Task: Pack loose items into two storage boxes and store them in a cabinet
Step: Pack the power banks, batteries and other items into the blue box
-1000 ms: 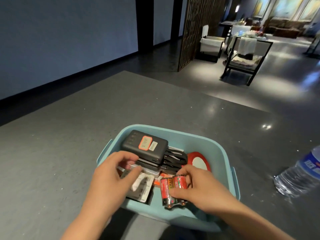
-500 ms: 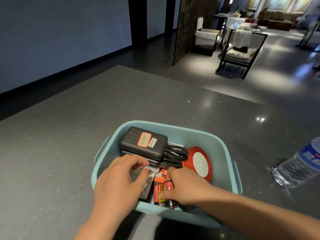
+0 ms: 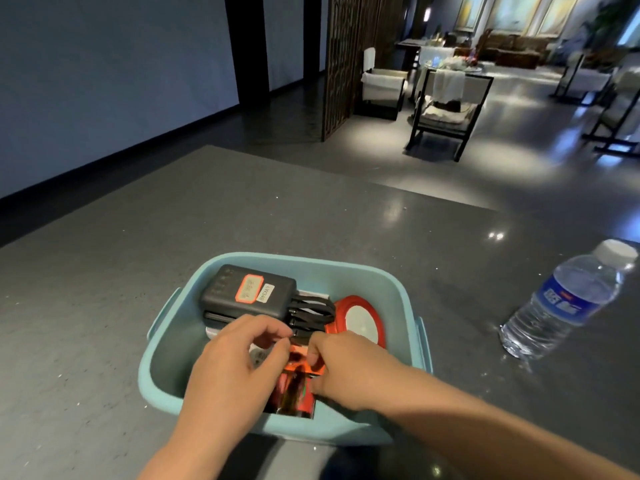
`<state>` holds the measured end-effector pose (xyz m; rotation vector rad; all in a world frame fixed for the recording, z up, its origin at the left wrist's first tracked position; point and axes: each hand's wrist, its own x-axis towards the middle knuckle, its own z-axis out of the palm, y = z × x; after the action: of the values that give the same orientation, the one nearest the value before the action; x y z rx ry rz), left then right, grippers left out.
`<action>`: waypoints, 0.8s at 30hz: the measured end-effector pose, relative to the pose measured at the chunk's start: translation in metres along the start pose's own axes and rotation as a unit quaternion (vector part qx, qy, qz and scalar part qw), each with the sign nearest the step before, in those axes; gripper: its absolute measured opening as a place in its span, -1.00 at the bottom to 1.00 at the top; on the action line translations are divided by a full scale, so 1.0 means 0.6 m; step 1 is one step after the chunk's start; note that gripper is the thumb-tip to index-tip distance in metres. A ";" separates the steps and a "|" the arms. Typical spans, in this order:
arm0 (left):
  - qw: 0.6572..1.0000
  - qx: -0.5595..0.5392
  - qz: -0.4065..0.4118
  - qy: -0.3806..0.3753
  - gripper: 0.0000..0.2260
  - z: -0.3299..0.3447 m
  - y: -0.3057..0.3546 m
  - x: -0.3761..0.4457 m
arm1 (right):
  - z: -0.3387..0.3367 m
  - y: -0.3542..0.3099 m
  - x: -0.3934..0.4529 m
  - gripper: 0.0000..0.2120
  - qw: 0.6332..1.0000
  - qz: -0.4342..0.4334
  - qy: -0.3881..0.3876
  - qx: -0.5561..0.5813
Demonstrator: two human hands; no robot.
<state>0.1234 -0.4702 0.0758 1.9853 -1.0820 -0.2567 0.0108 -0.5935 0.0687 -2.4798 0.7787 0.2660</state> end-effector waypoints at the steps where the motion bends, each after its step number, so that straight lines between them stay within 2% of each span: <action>1: 1.000 -0.013 0.015 -0.006 -0.86 0.006 0.007 0.005 | -0.013 0.003 -0.015 -0.80 0.999 -0.010 0.022 0.025; 4: 0.997 -0.032 0.064 -0.023 -0.92 0.029 0.050 0.028 | -0.060 0.028 -0.074 -0.81 0.988 -0.013 0.115 0.101; 7: 0.992 -0.043 0.116 -0.031 -0.93 0.067 0.111 0.054 | -0.101 0.082 -0.139 -0.81 0.955 -0.007 0.254 0.156; 11: 0.978 -0.068 0.173 -0.091 -0.89 0.141 0.199 0.068 | -0.146 0.162 -0.223 -0.75 0.871 0.008 0.459 0.177; 14: 0.968 -0.083 0.193 -0.140 -0.86 0.207 0.252 0.067 | -0.173 0.239 -0.251 -0.60 0.783 0.098 0.602 0.125; 16: 0.964 -0.069 0.196 -0.165 -0.80 0.245 0.277 0.064 | -0.186 0.284 -0.252 -0.46 0.756 0.156 0.619 0.141; 18: 0.962 -0.054 0.195 -0.183 -0.77 0.274 0.289 0.064 | -0.190 0.317 -0.248 -0.38 0.768 0.185 0.585 0.183; 21: 0.963 -0.036 0.184 -0.195 -0.76 0.297 0.290 0.063 | -0.188 0.346 -0.244 -0.47 0.795 0.195 0.533 0.215; 24: 0.966 -0.029 0.176 -0.190 -0.77 0.303 0.282 0.064 | -0.190 0.365 -0.240 -0.59 0.802 0.192 0.527 0.204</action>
<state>-0.0498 -0.6512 0.0967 1.6907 -1.6273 -0.4844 -0.2301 -0.7386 0.1201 -1.8688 1.5561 -1.1382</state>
